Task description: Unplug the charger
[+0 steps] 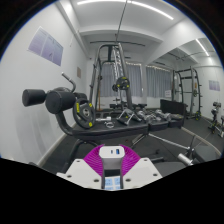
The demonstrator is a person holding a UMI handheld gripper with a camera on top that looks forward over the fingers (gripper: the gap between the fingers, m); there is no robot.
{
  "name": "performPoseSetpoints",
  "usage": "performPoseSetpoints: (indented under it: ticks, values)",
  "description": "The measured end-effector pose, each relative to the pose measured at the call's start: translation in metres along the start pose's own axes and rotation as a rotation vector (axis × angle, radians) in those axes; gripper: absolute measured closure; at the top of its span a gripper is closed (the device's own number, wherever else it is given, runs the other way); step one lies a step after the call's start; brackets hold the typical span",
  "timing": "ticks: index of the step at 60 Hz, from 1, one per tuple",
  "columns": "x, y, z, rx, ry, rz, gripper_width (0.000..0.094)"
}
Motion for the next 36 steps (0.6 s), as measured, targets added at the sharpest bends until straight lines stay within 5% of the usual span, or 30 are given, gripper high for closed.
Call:
performPoseSetpoints:
  ticks: [16,36]
  values:
    - [0.14,-0.091,-0.009,-0.202,-0.135,0.025,0.0732]
    - [0.136,-0.191,-0.036,-0.37,-0.07,0.022,0.0603]
Point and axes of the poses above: the point between the fingertips, and its own axes, seen from behind it with the camera up: x to the right, y up, z backward, against the way the camera looks, the point moved 4 cm from there along z, backward, against the way the camera looks, and after that the axes turned 9 degrees about z, right-handed, at the moved point
